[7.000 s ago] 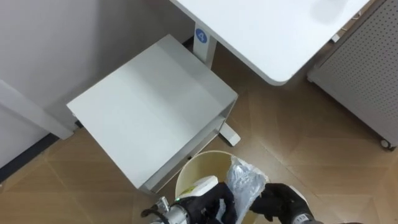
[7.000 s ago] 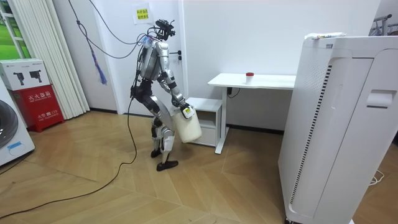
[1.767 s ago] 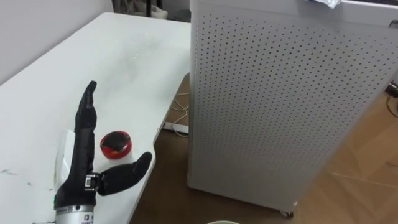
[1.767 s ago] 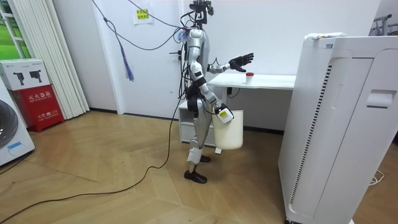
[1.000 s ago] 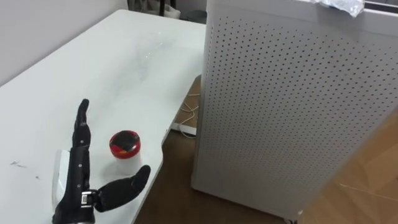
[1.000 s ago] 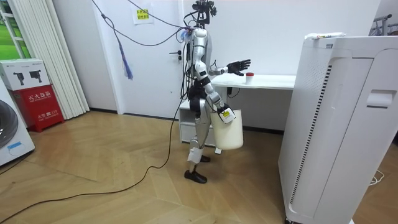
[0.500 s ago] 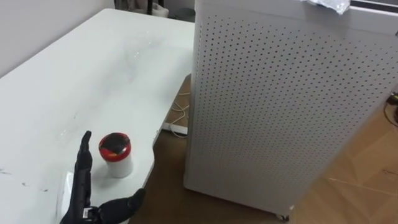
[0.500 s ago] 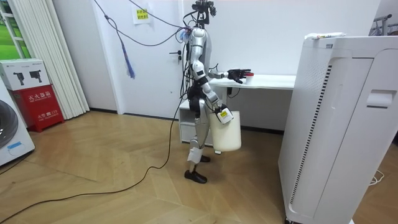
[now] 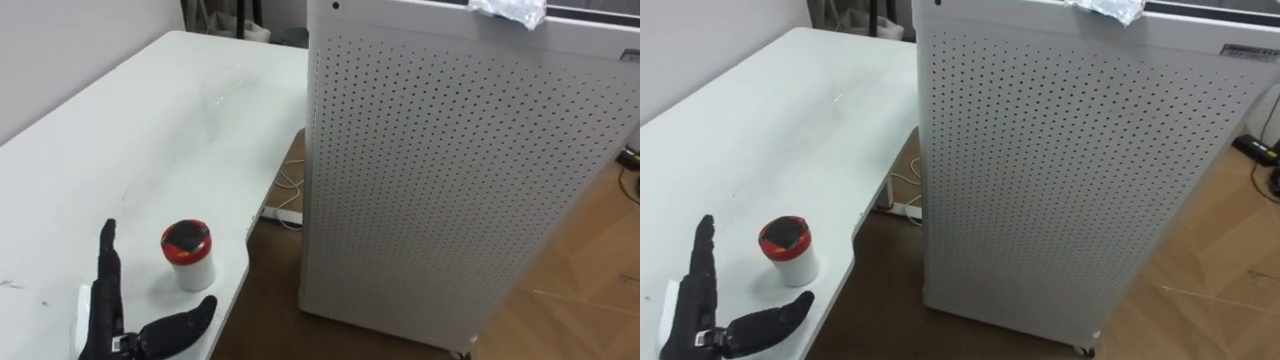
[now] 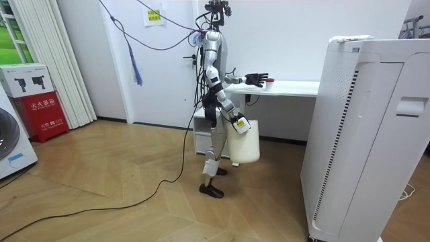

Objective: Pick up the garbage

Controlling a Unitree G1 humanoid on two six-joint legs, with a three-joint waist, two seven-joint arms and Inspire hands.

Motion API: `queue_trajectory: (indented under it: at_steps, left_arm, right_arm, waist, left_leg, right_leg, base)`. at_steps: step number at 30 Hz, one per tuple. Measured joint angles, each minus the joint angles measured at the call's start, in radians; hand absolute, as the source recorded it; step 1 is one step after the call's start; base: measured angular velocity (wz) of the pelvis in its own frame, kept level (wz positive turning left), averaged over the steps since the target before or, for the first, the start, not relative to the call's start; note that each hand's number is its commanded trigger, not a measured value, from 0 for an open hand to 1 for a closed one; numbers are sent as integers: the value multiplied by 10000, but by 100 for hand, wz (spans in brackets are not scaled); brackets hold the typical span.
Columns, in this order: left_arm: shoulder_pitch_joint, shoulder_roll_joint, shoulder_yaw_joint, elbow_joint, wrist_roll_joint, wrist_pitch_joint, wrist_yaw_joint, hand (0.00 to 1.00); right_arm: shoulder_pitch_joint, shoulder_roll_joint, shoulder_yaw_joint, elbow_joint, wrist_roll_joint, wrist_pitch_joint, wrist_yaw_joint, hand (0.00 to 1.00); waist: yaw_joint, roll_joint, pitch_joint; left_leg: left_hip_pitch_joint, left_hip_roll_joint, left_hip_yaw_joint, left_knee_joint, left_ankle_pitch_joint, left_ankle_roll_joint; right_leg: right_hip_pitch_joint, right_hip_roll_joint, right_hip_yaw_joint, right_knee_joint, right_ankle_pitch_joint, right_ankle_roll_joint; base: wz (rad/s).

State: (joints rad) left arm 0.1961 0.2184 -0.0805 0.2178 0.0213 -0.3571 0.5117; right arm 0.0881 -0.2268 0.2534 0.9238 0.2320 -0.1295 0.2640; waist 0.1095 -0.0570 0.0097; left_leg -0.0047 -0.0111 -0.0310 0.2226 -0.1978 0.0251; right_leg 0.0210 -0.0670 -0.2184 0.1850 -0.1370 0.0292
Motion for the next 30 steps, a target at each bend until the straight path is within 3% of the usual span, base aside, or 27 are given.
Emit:
queue_trajectory:
  at_steps: [9,17,19,30]
  left_arm:
    - [-42,-15,320,26,-402,1,254,0]
    - [-185,-17,354,134,-521,86,254,0]
    - [-455,-22,330,134,-521,166,235,0]
    - [-1442,-132,148,69,-514,445,-645,0]
  right_arm:
    - [121,-3,1,-115,23,21,-10,100]
    - [154,24,26,-392,22,421,-1,100]
    - [154,59,25,-491,20,444,7,100]
    - [156,280,18,-738,-21,451,73,100]
  waist:
    - [58,-31,-15]
    - [21,-94,38]
    - [-16,-156,76]
    - [-294,-103,39]
  left_leg:
    - [21,-2,8,23,-1,0]
    - [71,-2,3,16,-5,-3]
    - [71,-1,-26,34,-5,-3]
    - [96,5,48,13,-8,1]
  right_leg:
    - [18,-2,1,5,0,0]
    - [67,5,22,26,-1,1]
    - [96,2,-19,16,-1,1]
    - [90,9,72,2,-1,1]
  base:
    - [0]
    - [0]
    - [5]
    - [-2]
